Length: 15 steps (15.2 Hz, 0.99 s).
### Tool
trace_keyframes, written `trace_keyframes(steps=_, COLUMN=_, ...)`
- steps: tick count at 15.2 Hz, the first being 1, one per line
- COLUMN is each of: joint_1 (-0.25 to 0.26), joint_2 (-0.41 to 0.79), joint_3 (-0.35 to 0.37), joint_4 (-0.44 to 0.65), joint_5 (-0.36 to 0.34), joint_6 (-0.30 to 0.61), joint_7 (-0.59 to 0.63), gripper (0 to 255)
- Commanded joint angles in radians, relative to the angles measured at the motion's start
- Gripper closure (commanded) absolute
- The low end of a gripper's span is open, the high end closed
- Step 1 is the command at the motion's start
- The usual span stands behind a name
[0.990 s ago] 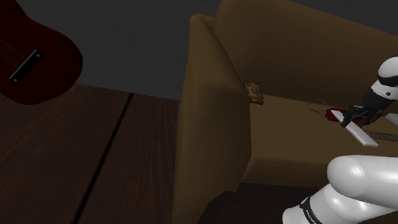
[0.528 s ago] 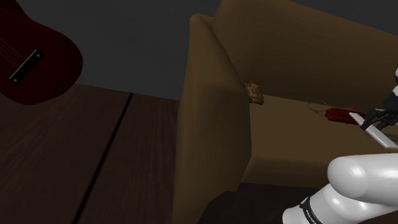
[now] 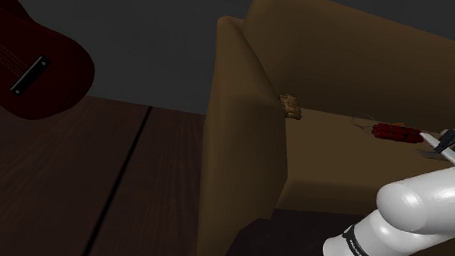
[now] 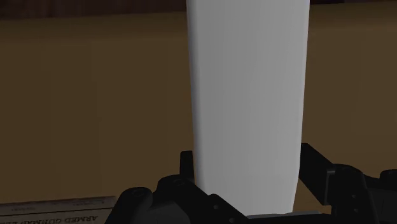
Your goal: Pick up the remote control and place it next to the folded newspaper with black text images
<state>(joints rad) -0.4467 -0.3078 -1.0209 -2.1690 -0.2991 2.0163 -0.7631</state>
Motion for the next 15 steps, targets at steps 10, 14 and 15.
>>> trace_keyframes(steps=10, joint_1=-0.209, joint_2=0.679, joint_3=-0.130, joint_4=0.384, joint_5=0.665, joint_6=-0.062, joint_7=-0.589, gripper=255)
trace_keyframes(steps=14, joint_1=-0.220, joint_2=0.698, joint_3=-0.112, joint_4=0.350, joint_5=0.688, joint_6=-0.017, joint_7=-0.604, gripper=255)
trace_keyframes(steps=15, joint_1=-0.223, joint_2=0.704, joint_3=-0.107, joint_4=0.342, joint_5=0.694, joint_6=-0.007, joint_7=-0.608, gripper=255)
